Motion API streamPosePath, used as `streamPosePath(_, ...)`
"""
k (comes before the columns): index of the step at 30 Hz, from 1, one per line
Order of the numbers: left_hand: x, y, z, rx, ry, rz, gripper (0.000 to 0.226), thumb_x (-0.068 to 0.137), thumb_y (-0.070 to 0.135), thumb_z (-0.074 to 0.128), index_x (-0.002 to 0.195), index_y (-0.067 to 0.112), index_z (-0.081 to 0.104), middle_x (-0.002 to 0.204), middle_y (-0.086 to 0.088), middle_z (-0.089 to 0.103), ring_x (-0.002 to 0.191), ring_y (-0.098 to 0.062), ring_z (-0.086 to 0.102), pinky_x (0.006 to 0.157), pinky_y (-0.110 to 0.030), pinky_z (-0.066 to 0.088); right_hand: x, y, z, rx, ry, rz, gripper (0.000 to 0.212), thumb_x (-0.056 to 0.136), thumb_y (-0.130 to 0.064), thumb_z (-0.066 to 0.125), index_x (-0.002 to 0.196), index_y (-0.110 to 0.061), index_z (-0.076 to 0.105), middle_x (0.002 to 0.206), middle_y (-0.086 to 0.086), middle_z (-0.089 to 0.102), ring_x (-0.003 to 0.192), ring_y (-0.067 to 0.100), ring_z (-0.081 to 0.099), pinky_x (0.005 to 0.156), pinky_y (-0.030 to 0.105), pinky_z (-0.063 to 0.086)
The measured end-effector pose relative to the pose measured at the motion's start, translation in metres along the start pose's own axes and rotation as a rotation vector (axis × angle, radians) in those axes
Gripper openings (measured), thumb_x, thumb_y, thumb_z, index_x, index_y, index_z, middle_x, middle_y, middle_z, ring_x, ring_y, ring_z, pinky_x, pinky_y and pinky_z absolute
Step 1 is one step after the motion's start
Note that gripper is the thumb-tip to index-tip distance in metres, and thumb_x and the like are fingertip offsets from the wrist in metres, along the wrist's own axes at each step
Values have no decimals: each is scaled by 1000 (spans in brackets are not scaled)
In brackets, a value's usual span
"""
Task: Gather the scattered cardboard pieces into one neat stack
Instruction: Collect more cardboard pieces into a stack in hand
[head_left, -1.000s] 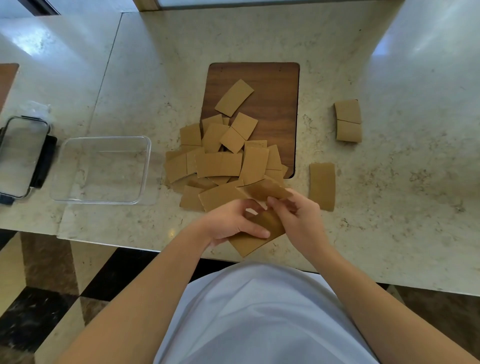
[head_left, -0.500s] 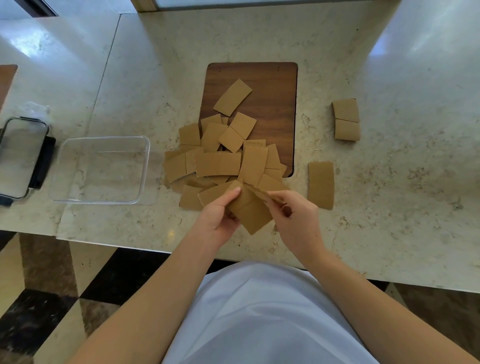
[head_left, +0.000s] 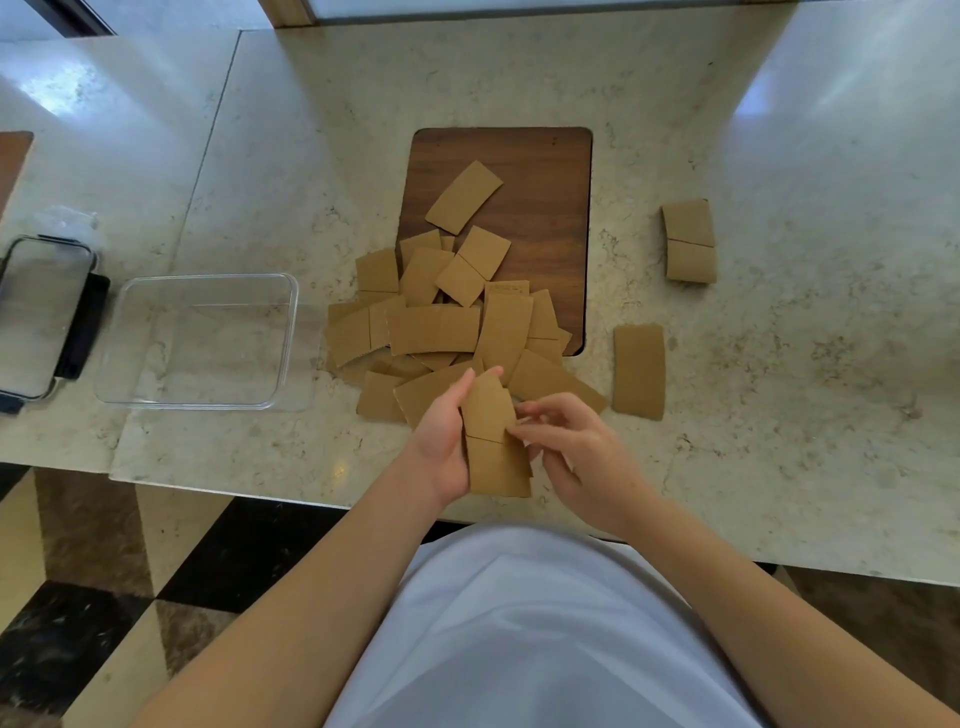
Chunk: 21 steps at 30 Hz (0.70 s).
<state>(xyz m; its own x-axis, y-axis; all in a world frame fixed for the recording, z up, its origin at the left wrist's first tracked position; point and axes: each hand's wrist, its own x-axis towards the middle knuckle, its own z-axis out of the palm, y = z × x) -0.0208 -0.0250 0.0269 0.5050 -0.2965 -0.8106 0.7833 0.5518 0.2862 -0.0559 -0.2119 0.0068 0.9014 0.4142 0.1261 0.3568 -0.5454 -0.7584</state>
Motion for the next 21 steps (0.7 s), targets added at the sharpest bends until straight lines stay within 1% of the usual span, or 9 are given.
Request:
streamPosePath(2, -1, -2, -1, -51, 26, -20, 44, 106, 49, 47, 140, 25, 58, 88, -19, 69, 72, -32, 68, 71, -44, 60, 2, 7, -2, -16, 89, 179, 37, 87, 10, 61, 119, -5, 73, 120, 12, 60, 99, 24, 64, 84, 37, 57)
streamPosePath(4, -3, -2, -3, -102, 23, -35, 46, 103, 54, 50, 136, 24, 63, 84, -16, 62, 67, -28, 61, 66, -39, 56, 10, 18, -5, -157, 135, 374, 35, 89, -5, 68, 124, -7, 67, 122, 10, 58, 100, 24, 60, 86, 39, 55)
streamPosePath(7, -6, -2, -5, -110, -1, -29, 54, 99, 63, 48, 125, 21, 69, 89, -16, 59, 69, -27, 60, 65, -36, 55, 25, 35, -4, -391, -58, 629, 57, 90, -44, 71, 136, -14, 55, 134, 9, 50, 121, 29, 47, 100, 43, 44)
streamPosePath(9, -8, -2, -7, -145, -25, -9, 58, 98, 65, 47, 124, 18, 68, 95, -20, 63, 74, -31, 63, 67, -38, 56, 34, 41, 2, -459, -123, 647, 62, 86, -55, 71, 132, -17, 54, 132, 9, 48, 122, 31, 44, 100, 44, 39)
streamPosePath(13, -11, -1, -10, -181, -79, -9, 46, 99, 56, 53, 127, 20, 62, 104, -26, 67, 84, -37, 67, 71, -42, 57, 44, 44, 9, -463, -77, 654, 54, 81, -54, 75, 115, -16, 55, 116, 7, 53, 111, 29, 48, 91, 42, 39)
streamPosePath(15, -9, -2, -13, -133, -66, -17, 38, 99, 43, 58, 129, 20, 61, 101, -24, 68, 82, -35, 68, 69, -41, 58, 45, 44, 7, -349, -105, 679, 43, 86, -47, 74, 108, -16, 56, 105, 2, 60, 100, 27, 56, 81, 39, 44)
streamPosePath(18, -5, -5, -20, -46, 10, -6, 34, 100, 32, 60, 132, 18, 61, 92, -22, 71, 74, -32, 69, 60, -39, 60, 40, 40, 2, 31, -135, 738, 24, 98, -35, 65, 113, -16, 64, 99, -1, 70, 91, 23, 67, 77, 40, 56)
streamPosePath(20, -2, -9, -22, -41, 47, 9, 32, 102, 33, 59, 130, 17, 61, 88, -21, 70, 70, -31, 68, 58, -38, 59, 38, 33, -2, 244, -102, 810, 26, 104, -35, 56, 112, -13, 66, 101, 3, 73, 90, 22, 68, 82, 45, 58)
streamPosePath(21, -1, -11, -21, -52, 60, 17, 32, 103, 37, 58, 129, 17, 60, 87, -21, 69, 70, -31, 67, 58, -37, 59, 38, 29, -4, 366, -71, 866, 27, 106, -36, 51, 107, -14, 67, 97, 2, 72, 86, 19, 68, 78, 44, 58)
